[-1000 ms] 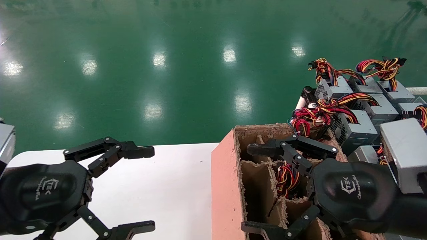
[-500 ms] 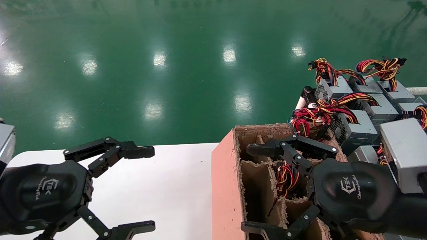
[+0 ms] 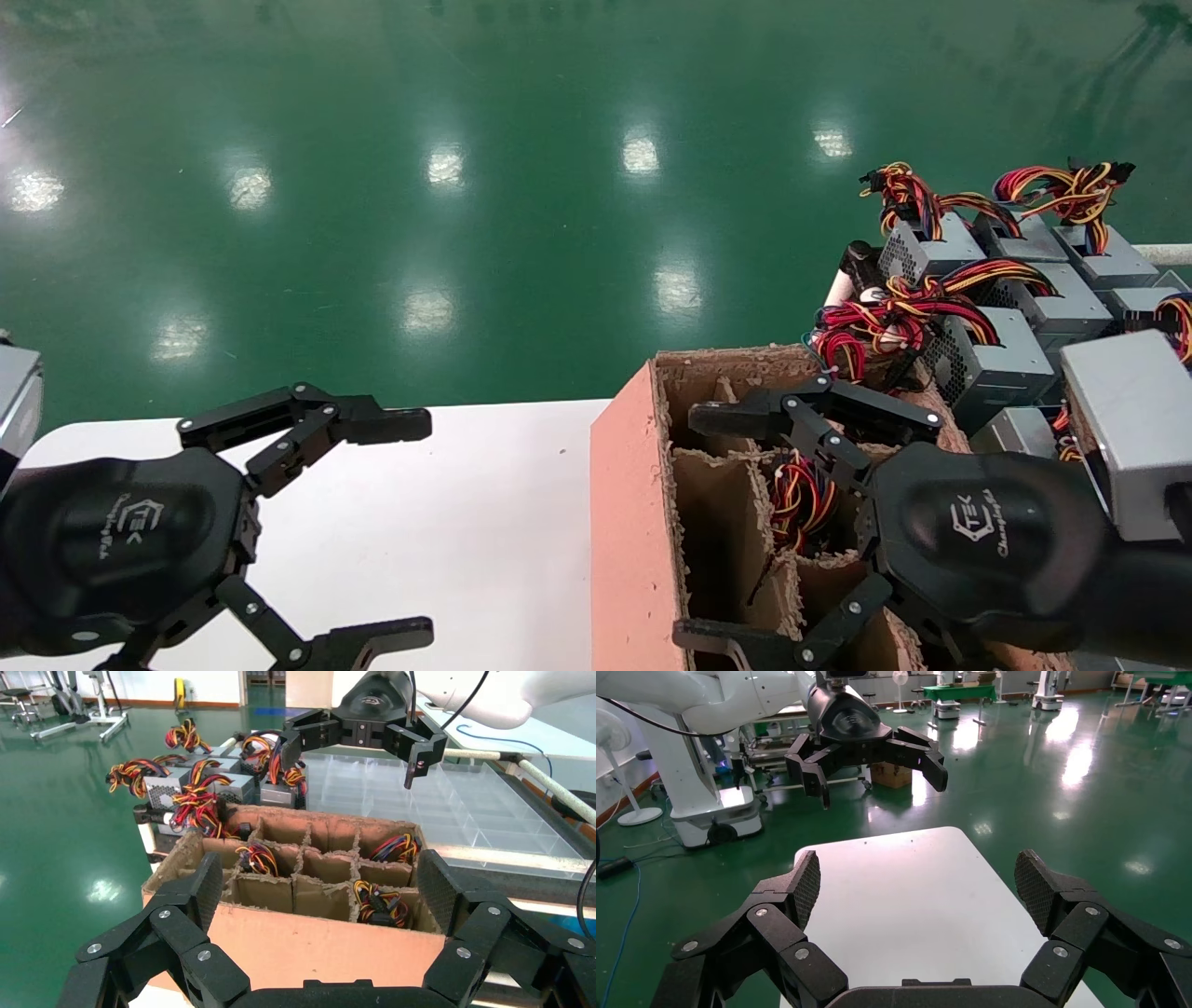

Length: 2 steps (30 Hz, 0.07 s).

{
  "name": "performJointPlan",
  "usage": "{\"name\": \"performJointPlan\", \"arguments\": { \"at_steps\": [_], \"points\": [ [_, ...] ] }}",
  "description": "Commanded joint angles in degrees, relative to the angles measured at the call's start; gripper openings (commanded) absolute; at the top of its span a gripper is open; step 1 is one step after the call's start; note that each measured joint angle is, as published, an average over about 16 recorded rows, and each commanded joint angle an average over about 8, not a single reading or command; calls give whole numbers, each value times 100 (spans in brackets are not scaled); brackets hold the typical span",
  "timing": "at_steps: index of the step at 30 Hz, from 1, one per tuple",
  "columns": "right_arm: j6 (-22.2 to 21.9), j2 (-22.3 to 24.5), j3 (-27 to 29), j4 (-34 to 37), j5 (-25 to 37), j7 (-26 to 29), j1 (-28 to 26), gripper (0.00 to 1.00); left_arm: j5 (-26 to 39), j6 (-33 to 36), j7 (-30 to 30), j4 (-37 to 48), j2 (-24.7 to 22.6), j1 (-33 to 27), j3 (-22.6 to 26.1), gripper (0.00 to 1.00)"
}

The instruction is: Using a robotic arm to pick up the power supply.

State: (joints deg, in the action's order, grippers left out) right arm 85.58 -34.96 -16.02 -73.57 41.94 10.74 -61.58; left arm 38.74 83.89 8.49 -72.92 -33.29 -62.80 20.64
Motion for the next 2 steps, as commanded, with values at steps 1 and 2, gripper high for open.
{"name": "performJointPlan", "arguments": {
  "at_steps": [1, 2],
  "points": [
    [0, 0, 0, 0, 0, 0, 0, 100, 0, 0, 0, 0, 0, 0, 0, 100],
    [0, 0, 0, 0, 0, 0, 0, 100, 0, 0, 0, 0, 0, 0, 0, 100]
  ]
}}
